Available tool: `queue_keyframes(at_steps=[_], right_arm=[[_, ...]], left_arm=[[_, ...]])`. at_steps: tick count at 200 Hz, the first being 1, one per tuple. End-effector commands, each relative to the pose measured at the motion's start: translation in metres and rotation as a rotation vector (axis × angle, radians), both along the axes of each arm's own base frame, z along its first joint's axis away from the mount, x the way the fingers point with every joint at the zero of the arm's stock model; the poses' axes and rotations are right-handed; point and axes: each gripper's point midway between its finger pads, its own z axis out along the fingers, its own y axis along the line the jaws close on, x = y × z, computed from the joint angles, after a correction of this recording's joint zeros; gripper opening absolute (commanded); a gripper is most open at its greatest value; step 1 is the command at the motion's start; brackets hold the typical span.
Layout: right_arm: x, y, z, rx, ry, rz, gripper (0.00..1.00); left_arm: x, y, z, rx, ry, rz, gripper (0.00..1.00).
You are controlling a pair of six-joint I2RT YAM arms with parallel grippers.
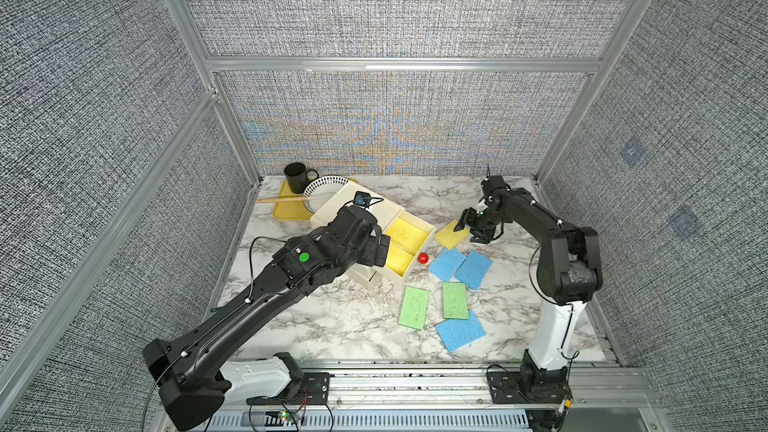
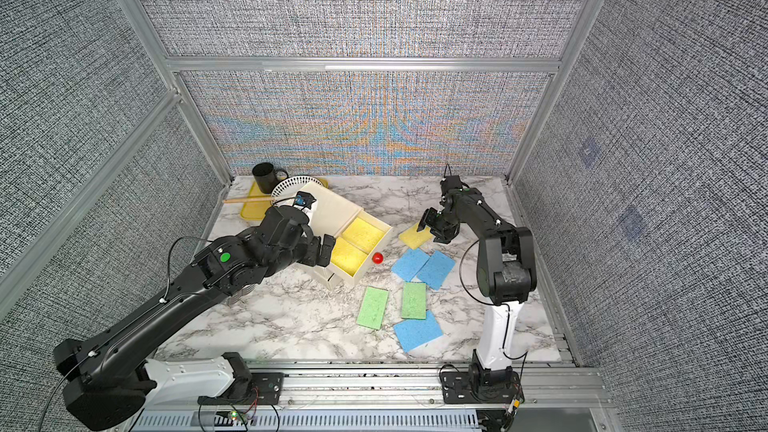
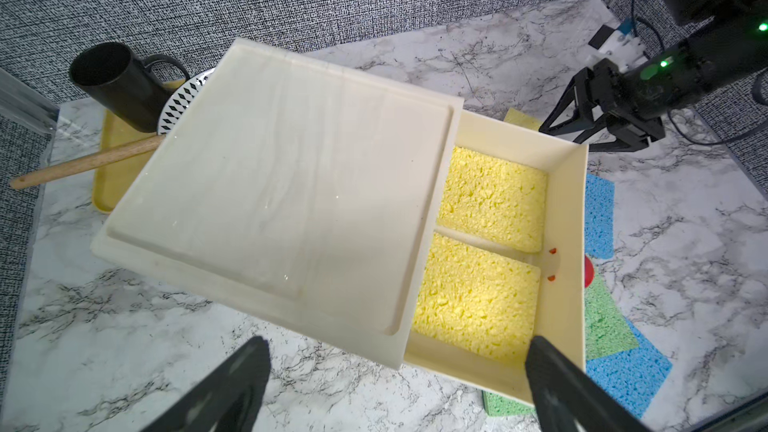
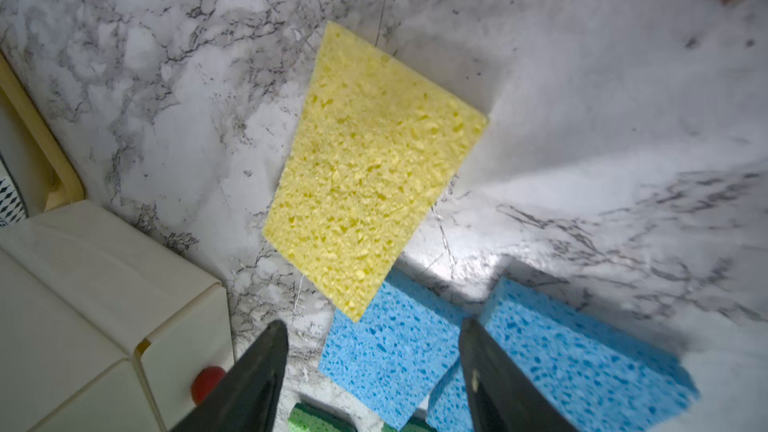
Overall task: Please put the sticky notes in the drawer by color
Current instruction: Pick up the sponge from the center of the board.
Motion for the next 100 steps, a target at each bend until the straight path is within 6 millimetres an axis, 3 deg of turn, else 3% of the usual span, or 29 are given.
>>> queue_keyframes(at_steps=[1,67,84,100], right_arm=[[0.009,0.006,-0.009,0.012,0.014,-0.029,0.66],[0.002,0.001,-0.054,-0.073,0.098,-0.067,0.57],[0.001,-0.004,-0.062,-0.096,0.1,-0.08,0.46],[0.0,-0.007,-0.063,-0.111,0.092,-0.089,0.26]], left_arm=[[0.005,-0.005,0.003,0.008,-0.02,-0.019,0.98],[0.012,-0.009,-0.013,0.025,0.027,-0.037,0.99],[0.013,-0.008,-0.014,0.026,0.035,-0.035,1.0],[0.014,-0.007,-0.016,0.04,0.041,-0.037,1.0]])
